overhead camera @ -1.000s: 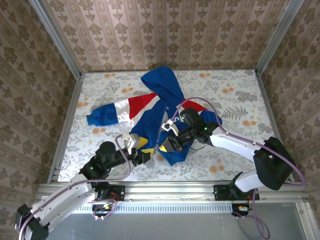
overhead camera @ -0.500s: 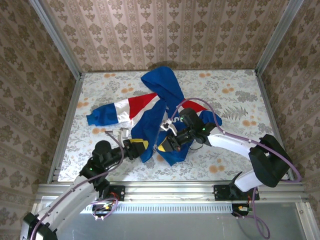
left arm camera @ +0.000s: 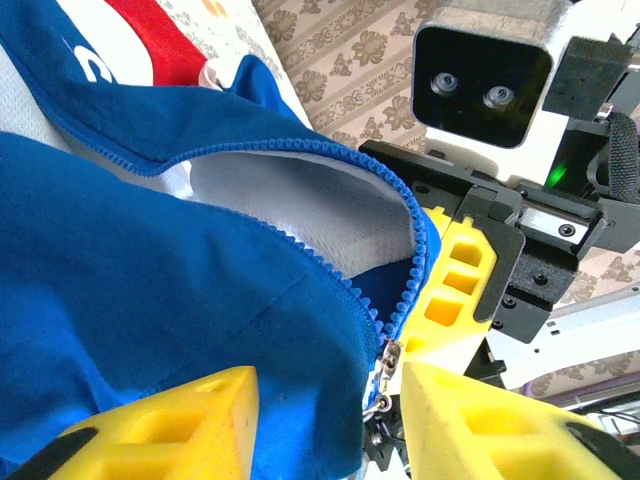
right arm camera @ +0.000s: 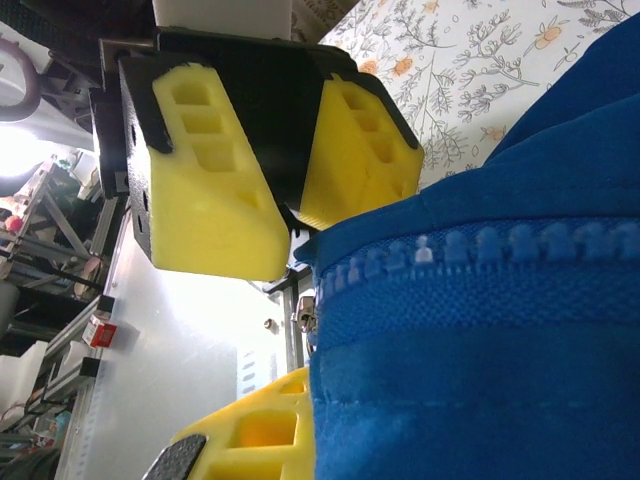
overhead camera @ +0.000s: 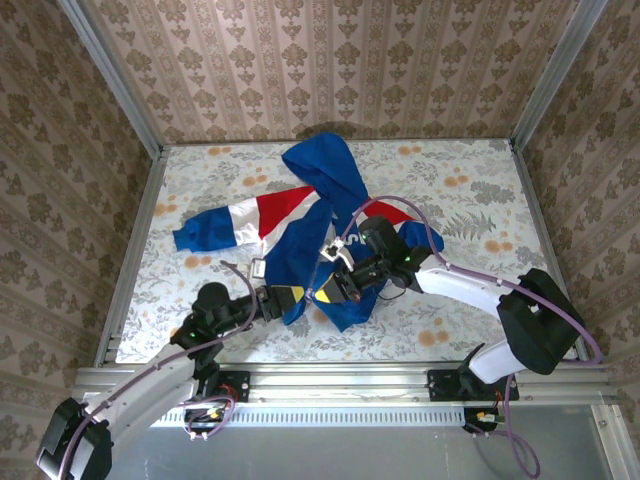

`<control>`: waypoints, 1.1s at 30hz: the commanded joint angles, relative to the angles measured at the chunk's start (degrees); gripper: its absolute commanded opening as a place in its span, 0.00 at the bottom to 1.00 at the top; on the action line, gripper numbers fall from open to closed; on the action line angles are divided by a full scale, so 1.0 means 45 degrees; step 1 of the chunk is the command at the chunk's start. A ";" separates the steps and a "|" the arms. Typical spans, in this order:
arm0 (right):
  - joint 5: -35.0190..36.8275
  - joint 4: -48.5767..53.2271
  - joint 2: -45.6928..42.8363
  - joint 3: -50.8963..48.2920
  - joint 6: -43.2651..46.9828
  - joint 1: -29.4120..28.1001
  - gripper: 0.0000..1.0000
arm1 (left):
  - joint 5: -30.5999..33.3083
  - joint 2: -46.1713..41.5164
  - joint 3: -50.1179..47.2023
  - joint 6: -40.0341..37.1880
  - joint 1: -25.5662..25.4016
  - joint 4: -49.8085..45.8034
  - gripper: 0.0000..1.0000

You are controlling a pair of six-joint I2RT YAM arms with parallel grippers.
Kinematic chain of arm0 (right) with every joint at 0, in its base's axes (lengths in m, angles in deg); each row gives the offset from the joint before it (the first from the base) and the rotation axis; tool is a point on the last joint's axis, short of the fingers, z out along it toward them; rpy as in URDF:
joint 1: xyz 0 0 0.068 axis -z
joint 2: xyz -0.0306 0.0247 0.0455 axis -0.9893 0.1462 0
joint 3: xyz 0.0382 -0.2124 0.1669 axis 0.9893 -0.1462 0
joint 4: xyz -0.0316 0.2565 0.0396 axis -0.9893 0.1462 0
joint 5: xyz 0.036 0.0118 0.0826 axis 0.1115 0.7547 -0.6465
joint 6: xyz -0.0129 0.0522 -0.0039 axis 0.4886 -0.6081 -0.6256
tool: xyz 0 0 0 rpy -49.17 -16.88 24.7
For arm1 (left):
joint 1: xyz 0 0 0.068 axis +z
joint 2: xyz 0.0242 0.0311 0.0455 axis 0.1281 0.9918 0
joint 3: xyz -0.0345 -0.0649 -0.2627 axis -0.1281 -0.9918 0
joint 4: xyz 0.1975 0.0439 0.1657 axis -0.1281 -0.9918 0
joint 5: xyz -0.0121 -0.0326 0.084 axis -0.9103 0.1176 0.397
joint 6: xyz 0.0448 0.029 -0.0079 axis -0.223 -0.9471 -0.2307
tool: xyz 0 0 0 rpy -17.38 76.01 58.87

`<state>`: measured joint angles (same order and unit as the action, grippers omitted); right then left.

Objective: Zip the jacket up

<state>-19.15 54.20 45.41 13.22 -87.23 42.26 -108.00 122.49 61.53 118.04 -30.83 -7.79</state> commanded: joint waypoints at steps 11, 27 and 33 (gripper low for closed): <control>0.0019 -0.0556 -0.0343 -0.0344 -0.0154 -0.0107 0.00 | -0.0186 0.0047 0.0106 -0.0250 -0.0435 0.0498 0.00; -0.0400 -0.2366 0.1059 -0.0459 -0.0712 0.0236 0.00 | 0.1182 0.0261 0.2068 -0.3710 -0.2204 -0.6929 0.00; -0.0008 -0.3186 0.1748 -0.0740 -0.0839 0.0591 0.00 | 0.1946 0.1193 0.2918 -0.4254 -0.2624 -0.8482 0.00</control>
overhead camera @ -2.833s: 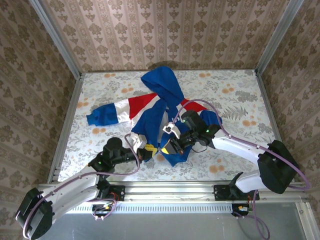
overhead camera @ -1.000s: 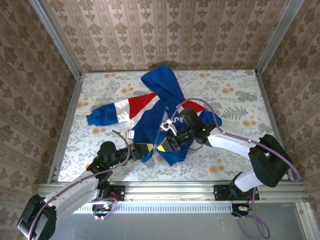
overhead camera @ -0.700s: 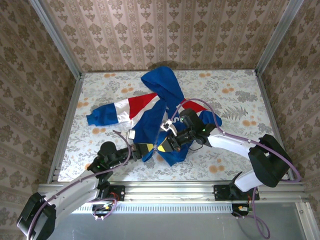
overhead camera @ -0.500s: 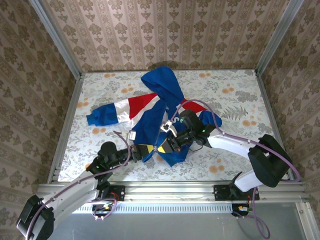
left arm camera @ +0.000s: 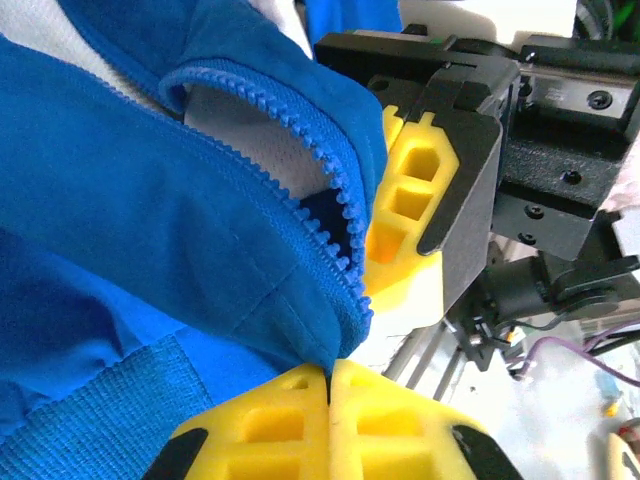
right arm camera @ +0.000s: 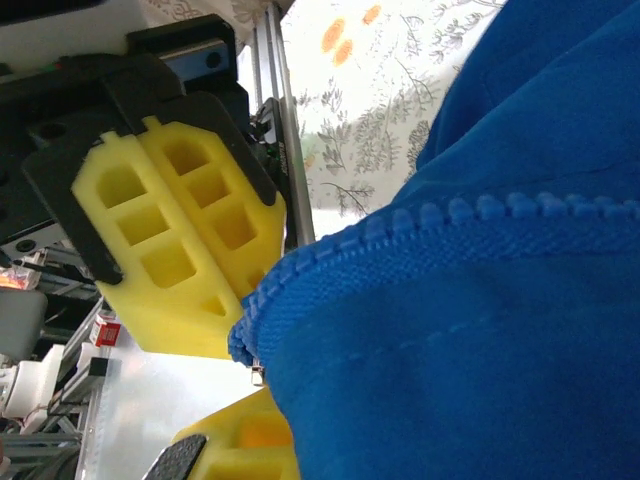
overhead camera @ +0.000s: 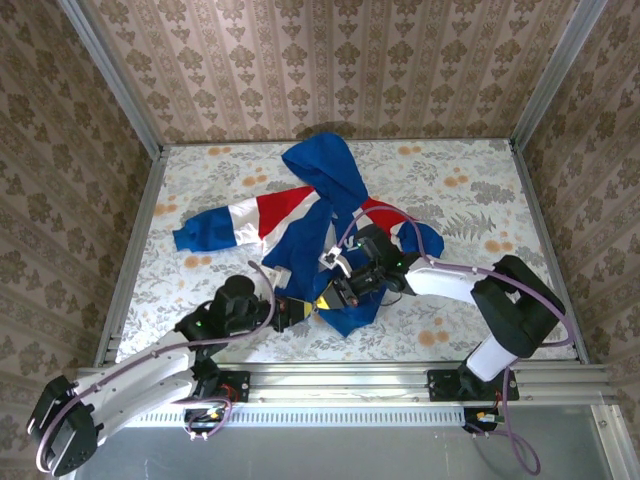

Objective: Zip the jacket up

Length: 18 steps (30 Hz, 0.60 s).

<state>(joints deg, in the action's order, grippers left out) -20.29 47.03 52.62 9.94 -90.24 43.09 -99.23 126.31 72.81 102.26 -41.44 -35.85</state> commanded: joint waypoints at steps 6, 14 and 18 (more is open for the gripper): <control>0.1400 -0.2871 0.0887 -0.0336 -0.0685 0.0445 0.16 | -0.0288 0.2300 0.1479 -0.0995 -0.0269 -0.2842 0.00; 0.2071 -0.4584 0.2182 -0.0689 -0.1502 0.0431 0.36 | -0.0165 0.4636 0.2775 -0.0975 0.0273 -0.3890 0.00; 0.3729 -0.3986 0.1323 -0.1029 -0.1448 0.0421 0.46 | -0.0223 0.5212 0.3810 -0.1141 0.0717 -0.5022 0.00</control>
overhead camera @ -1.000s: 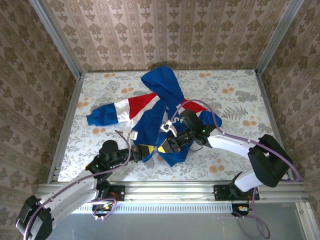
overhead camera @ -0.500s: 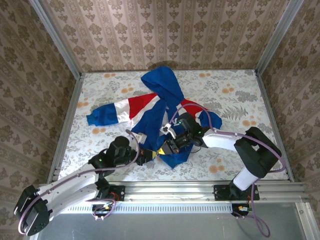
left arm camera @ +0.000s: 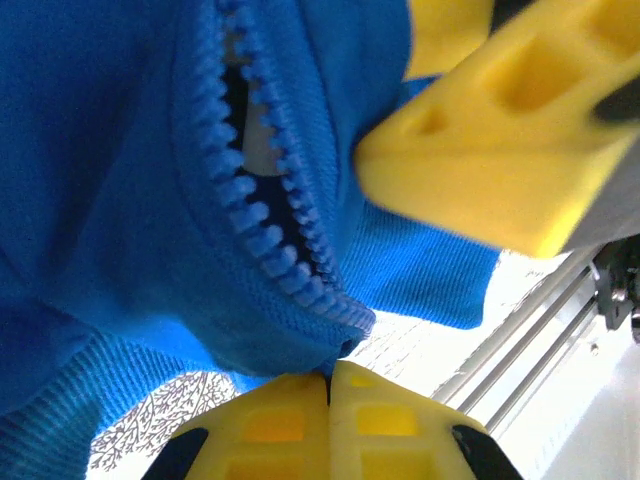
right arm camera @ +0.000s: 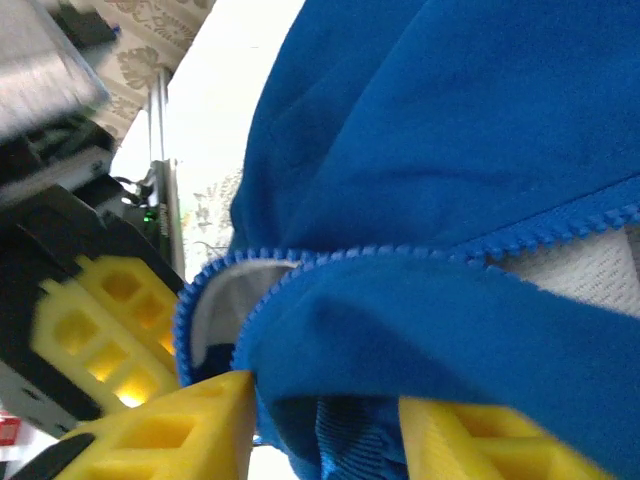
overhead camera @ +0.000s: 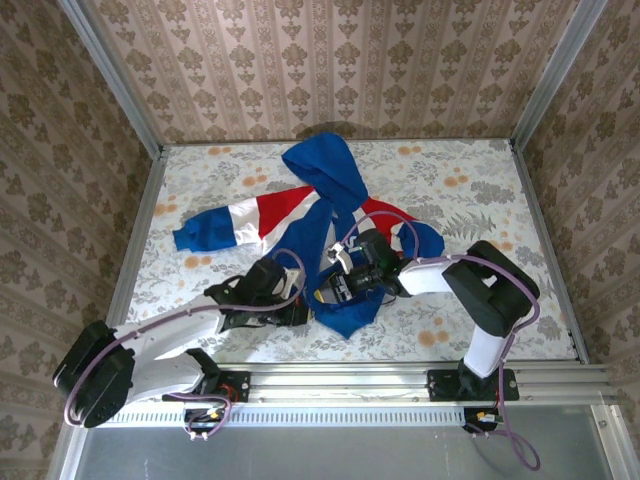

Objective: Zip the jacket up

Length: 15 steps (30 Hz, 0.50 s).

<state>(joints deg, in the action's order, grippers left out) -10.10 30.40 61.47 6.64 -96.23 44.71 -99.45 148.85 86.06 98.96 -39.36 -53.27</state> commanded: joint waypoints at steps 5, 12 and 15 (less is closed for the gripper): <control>0.3011 0.1172 -0.2156 -0.0669 0.0239 -0.0118 0.52 | -0.0408 0.0801 0.2002 -0.0775 0.0537 -0.2689 0.00; 0.3566 0.1684 -0.3414 -0.1157 0.0130 -0.0782 0.56 | -0.0387 0.1325 0.3183 -0.0758 0.0811 -0.4145 0.00; 0.3824 0.1611 -0.3693 -0.1405 0.0034 -0.1137 0.57 | -0.0259 0.1415 0.3471 -0.0466 0.0850 -0.4419 0.00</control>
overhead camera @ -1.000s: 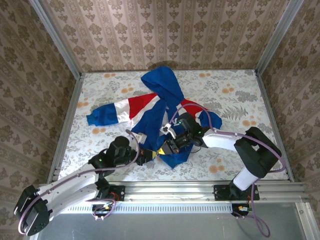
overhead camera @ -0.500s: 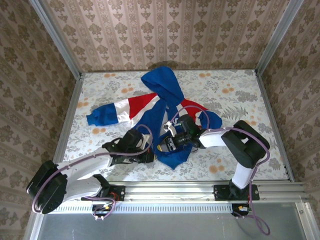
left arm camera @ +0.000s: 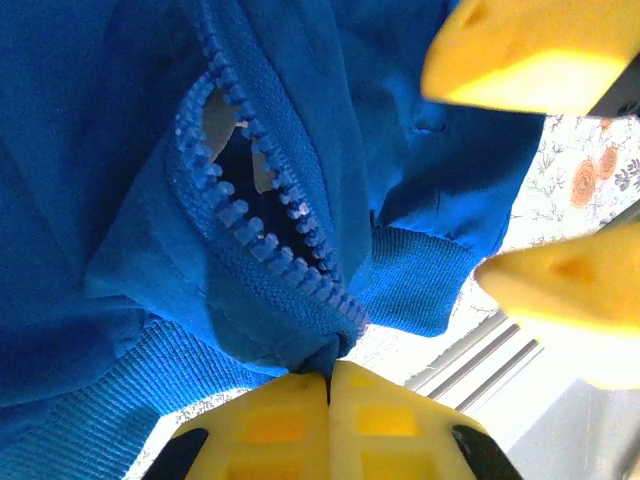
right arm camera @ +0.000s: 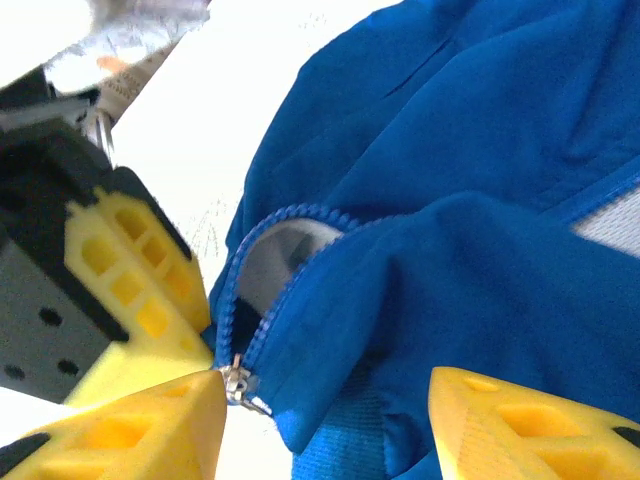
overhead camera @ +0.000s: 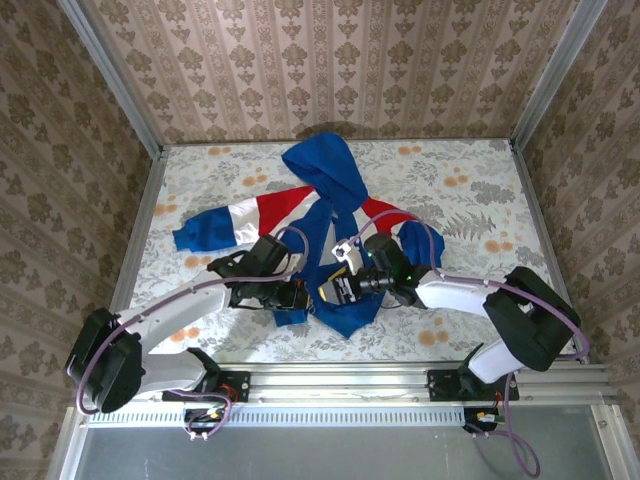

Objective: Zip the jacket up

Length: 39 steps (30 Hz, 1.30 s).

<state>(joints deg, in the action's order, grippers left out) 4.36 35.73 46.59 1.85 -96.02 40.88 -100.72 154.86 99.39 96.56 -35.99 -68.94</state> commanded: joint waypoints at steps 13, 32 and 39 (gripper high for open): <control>0.2252 0.1092 -0.2102 -0.0766 0.0140 -0.0934 0.58 | -0.0169 -0.0362 0.0609 0.0555 0.0357 -0.0946 0.00; 0.3800 0.0030 0.0069 0.0202 0.0641 -0.3140 0.54 | -0.0584 -0.0760 0.0152 0.1550 0.0260 0.0028 0.00; 0.3860 -0.0411 0.0698 0.0547 0.0412 -0.3141 0.53 | -0.0691 -0.0833 -0.0025 0.1718 0.0240 0.0275 0.00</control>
<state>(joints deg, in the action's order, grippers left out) 20.01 36.30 48.66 2.93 -93.33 27.16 -102.71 152.15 100.09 103.25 -34.66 -68.53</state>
